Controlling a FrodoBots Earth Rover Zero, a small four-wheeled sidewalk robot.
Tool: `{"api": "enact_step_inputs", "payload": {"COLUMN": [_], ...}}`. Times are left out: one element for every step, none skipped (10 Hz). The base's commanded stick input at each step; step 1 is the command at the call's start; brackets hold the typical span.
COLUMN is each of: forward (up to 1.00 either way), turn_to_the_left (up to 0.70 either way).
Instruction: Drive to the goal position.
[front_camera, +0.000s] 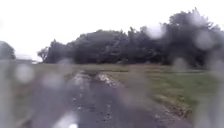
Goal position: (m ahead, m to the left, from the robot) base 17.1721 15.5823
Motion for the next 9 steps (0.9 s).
{"api": "enact_step_inputs", "payload": {"forward": [0.85, 0.85, 0.85, 0.85, 0.85, 0.85, 0.85, 0.85, 0.85], "turn_to_the_left": [0.0, 0.04, 0.22, 0.31, 0.29, 0.1, 0.03, 0.0, 0.0]}}
